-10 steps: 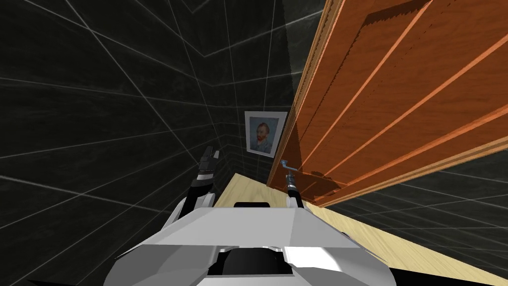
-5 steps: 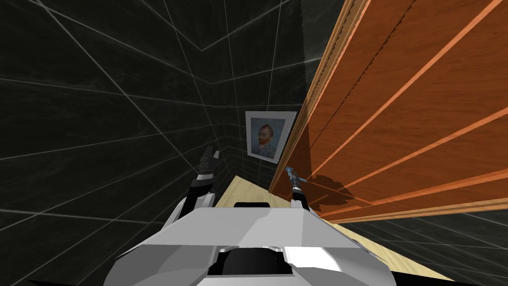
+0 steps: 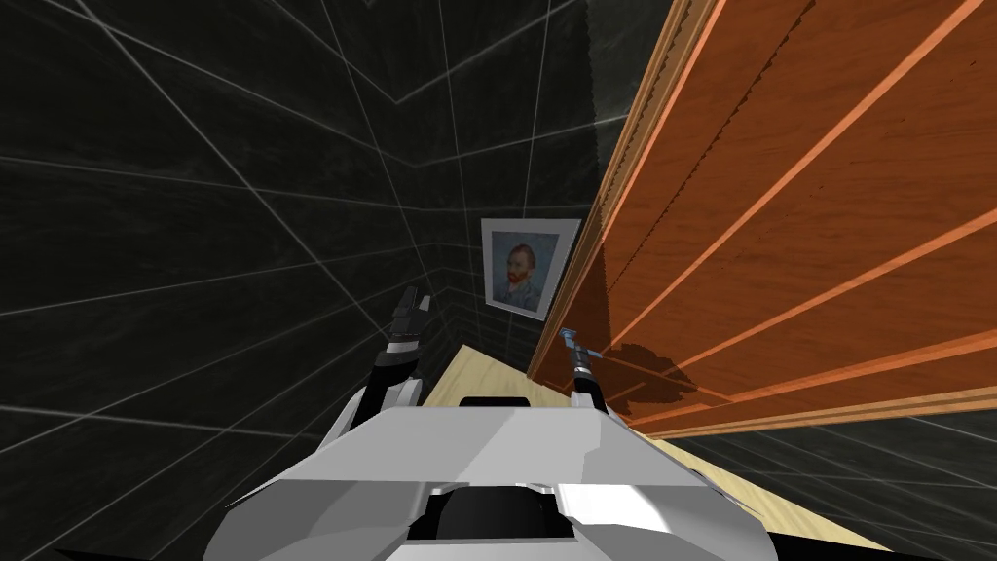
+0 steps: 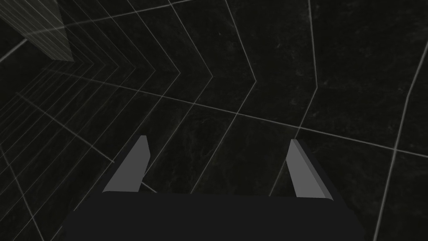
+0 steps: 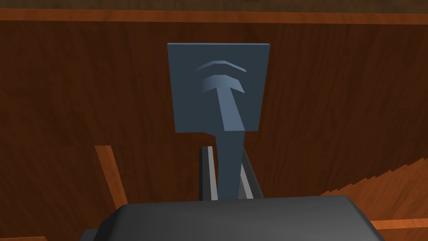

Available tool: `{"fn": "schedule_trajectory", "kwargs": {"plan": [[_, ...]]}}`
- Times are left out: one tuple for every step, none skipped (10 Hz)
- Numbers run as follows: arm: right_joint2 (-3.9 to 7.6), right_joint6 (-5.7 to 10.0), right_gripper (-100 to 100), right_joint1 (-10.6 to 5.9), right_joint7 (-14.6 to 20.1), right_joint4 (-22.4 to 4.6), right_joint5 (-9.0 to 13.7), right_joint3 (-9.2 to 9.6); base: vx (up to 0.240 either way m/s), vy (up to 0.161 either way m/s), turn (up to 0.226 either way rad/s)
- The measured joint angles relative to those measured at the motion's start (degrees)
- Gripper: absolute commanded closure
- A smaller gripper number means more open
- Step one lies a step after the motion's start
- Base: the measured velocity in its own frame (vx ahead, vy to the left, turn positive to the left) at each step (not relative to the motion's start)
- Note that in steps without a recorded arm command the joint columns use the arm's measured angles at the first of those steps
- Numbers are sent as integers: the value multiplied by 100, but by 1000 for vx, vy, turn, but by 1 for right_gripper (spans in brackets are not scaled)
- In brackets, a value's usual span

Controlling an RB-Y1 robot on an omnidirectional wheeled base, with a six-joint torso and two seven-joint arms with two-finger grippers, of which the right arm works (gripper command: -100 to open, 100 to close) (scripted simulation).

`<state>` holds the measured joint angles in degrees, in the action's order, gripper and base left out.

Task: Pull the door open

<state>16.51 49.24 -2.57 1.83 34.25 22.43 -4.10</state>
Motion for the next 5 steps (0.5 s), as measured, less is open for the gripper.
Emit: {"fn": "schedule_trajectory", "kwargs": {"plan": [[-1,-2,100,1,-2,-1,-1,1,0,0,0],[-2,-1,100,2,-2,-1,-1,1,-85,2,49],[28,12,100,3,25,5,-10,17,-143,-9,74],[54,30,100,4,63,1,-22,38,-206,-15,85],[81,43,100,10,109,6,-43,76,-224,2,95]]}}
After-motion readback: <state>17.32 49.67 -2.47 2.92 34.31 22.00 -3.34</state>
